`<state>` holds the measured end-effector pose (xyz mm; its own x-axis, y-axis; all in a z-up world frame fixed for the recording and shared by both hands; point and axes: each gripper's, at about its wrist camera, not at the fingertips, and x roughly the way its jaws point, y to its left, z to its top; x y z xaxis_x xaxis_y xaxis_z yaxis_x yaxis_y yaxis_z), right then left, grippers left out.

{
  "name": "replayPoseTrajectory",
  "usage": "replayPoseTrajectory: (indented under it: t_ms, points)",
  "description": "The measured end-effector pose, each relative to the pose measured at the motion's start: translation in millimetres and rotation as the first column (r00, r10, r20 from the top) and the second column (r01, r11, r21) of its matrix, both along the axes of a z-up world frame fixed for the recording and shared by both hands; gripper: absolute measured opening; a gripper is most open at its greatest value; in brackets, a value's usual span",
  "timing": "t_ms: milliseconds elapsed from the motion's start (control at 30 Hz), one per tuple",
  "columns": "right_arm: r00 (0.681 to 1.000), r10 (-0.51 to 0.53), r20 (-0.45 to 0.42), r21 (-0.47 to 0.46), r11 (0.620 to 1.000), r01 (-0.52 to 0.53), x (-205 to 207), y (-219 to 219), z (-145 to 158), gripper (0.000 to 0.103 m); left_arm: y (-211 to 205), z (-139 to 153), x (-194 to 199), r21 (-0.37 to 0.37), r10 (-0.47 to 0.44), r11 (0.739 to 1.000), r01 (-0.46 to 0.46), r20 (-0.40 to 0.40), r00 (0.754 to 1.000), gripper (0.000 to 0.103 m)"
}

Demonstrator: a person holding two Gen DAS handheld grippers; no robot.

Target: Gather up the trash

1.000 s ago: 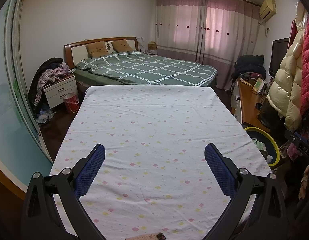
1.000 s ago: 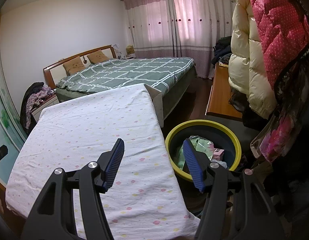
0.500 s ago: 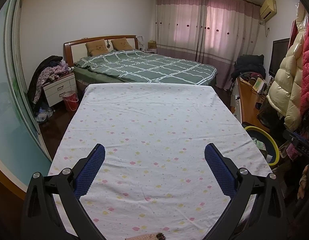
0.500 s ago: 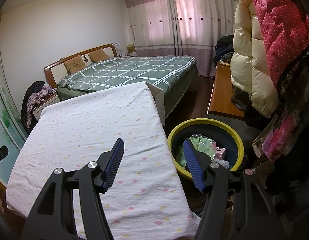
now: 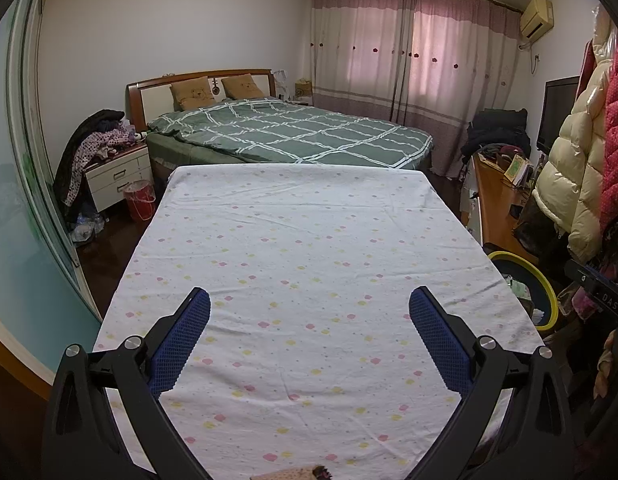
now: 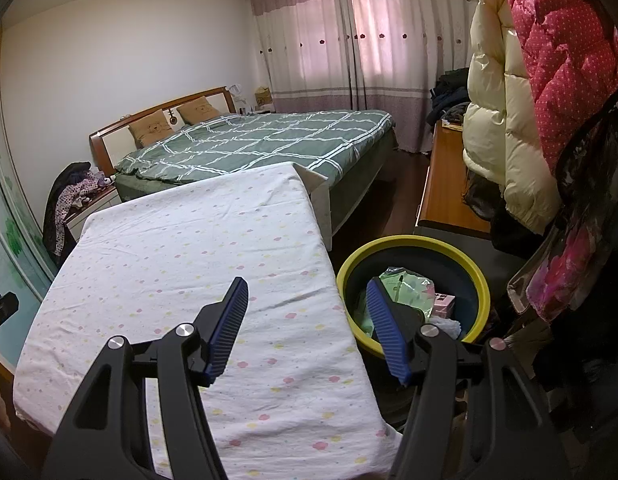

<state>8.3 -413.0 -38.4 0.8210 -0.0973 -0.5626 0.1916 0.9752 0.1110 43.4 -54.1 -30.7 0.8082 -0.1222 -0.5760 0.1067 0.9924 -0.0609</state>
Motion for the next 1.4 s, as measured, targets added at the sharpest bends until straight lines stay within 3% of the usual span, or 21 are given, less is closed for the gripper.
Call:
replayPoseTrajectory:
  t_ms: [300,1400]
  points:
    - [1.0,0.003,-0.005,0.002,1.0,-0.003,1.0,1.3,-2.0,0.059,-0.6,-2.6,1.1,-0.034,0.004,0.999,-0.004,-0.003,1.0,0.098]
    - [1.0,0.011,-0.017,0.007,1.0,-0.011,6.0,1.4,-6.7,0.059,-3.0,-6.5,3.1,-0.016,0.015,1.0,-0.015,-0.003,1.0,0.098]
